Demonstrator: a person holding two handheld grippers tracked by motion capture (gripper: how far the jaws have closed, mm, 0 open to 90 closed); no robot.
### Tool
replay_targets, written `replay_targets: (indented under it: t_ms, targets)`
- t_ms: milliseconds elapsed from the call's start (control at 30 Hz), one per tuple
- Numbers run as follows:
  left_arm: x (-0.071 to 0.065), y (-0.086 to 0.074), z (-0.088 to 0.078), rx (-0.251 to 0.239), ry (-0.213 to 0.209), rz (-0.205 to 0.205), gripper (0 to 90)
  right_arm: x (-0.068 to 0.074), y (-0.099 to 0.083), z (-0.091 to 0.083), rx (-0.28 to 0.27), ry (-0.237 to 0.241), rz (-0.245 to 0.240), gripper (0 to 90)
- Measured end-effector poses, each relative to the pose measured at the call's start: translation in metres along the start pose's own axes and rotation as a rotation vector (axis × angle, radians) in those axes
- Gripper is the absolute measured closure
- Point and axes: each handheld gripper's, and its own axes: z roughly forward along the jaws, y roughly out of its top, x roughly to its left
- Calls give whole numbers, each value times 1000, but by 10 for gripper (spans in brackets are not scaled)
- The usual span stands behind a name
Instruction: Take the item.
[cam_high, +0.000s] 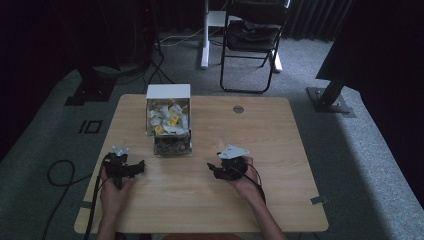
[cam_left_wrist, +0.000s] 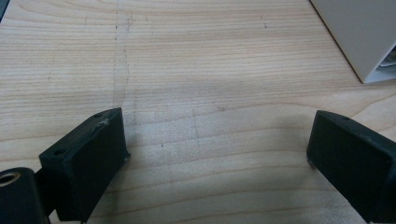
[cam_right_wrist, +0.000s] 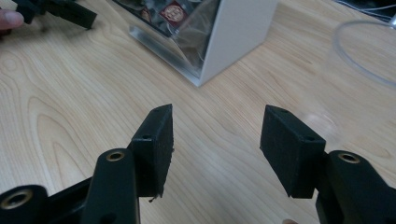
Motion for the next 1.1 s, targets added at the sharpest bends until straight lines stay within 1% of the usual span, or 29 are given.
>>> replay_targets:
  t_ms: [200, 233, 333, 633, 800, 833, 1000, 1033, 1100]
  targets:
    - [0, 0, 0, 0, 0, 0, 56, 6, 6, 4, -11, 12, -16, 465]
    - [0, 0, 0, 0, 0, 0, 56, 8, 8, 6, -17, 21, -23, 486]
    - [0, 0, 0, 0, 0, 0, 56, 11, 11, 9, -17, 29, -38, 507]
    - [0, 0, 0, -1, 1, -1, 56, 22, 21, 21, -32, 64, -63, 559]
    - [0, 0, 0, 0, 0, 0, 56, 27, 24, 27, -30, 78, -69, 563]
    - [0, 0, 0, 0, 0, 0, 56, 30, 28, 31, -32, 83, -83, 563]
    - [0, 0, 0, -1, 0, -1, 56, 35, 35, 35, -38, 93, -100, 561]
    - [0, 0, 0, 0, 0, 0, 56, 37, 39, 39, -48, 100, -107, 564]
    - [0, 0, 0, 0, 0, 0, 56, 37, 42, 43, -53, 115, -103, 565]
